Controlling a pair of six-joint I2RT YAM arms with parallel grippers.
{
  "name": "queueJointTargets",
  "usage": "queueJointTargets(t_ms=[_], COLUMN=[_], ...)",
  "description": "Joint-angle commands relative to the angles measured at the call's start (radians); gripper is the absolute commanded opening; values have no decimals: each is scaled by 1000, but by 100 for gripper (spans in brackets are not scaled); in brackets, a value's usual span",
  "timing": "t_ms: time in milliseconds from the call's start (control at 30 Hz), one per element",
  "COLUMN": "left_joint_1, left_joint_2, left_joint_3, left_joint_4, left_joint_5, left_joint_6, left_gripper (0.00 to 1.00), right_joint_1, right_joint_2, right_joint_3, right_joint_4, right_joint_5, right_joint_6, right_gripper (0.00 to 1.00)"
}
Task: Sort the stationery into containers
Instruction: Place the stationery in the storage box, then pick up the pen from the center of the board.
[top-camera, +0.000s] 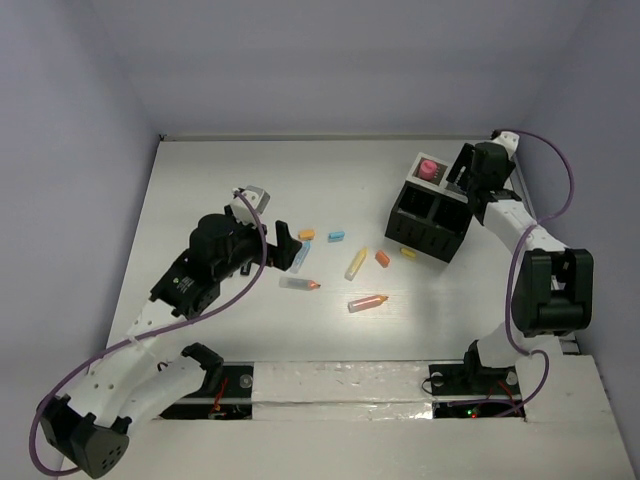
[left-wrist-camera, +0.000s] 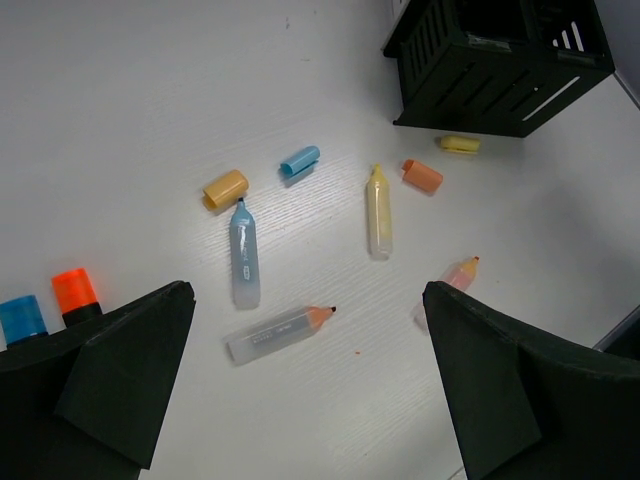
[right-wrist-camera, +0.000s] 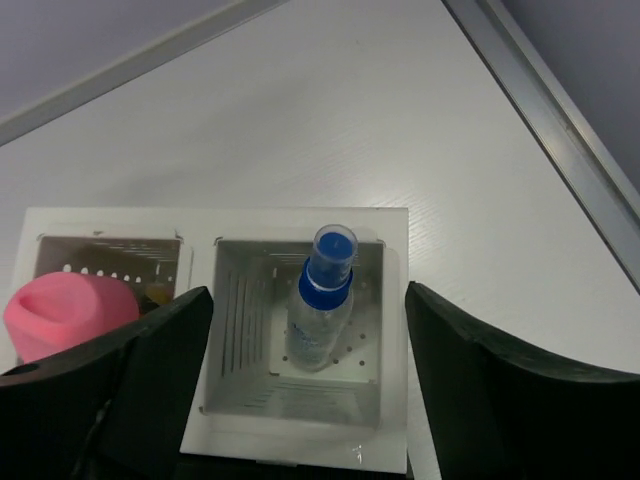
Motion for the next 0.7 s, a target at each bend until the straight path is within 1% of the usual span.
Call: queueJointTargets(t_ms=[0, 100, 200, 233, 300, 333, 367, 400, 433, 467, 500, 533, 567, 600, 633, 667], left_joint_1=[0, 0, 0, 9, 19, 19, 19, 29, 30, 43, 43, 71, 83, 98, 129, 149], left_joint_2=[-18, -15, 26, 38, 80, 95, 111, 135, 146, 161, 190, 203, 216, 242, 275, 275], left_joint_3=[-7, -13, 1, 2, 12, 15, 24, 25, 25, 29, 32, 35, 32, 33, 39, 39], left_joint_4=[36, 35, 7, 1, -20, -31, -46, -65, -71, -82, -108, -117, -120, -125, -126, -126], left_joint_5=[-13, -53, -131, -181, -221, -281, -316, -347, -414, -453, -480, -516, -522, -522, -516, -507], left_joint_6=[-24, -27, -35, -35, -36, -42, -46, -46, -47, -58, -65, -75, -79, -88, -95, -95], left_gripper=[99, 99, 98, 93, 90, 86, 85, 83, 80, 79, 77, 75, 73, 72, 69, 68], right_joint_1=[13, 39, 88, 105, 169, 193, 217, 260, 282, 301, 321, 361, 383, 404, 439, 453], right_joint_2=[-76, -119, -180, -197, -241, -254, -266, -275, -292, -297, -299, -295, -291, -288, -280, -276], right_joint_3=[15, 26, 18, 15, -5, -14, -23, -43, -52, -60, -66, -68, -68, -69, -72, -74], right_joint_4=[33, 24, 29, 29, 45, 52, 58, 76, 84, 93, 104, 105, 107, 116, 124, 124], right_joint_5=[-30, -53, -87, -96, -119, -126, -135, -176, -197, -219, -266, -282, -293, -313, -322, -322], right_joint_6=[13, 13, 15, 18, 18, 19, 22, 27, 44, 55, 61, 74, 79, 79, 82, 87], right_gripper=[85, 90, 91, 91, 88, 87, 83, 75, 69, 59, 45, 40, 37, 31, 28, 28])
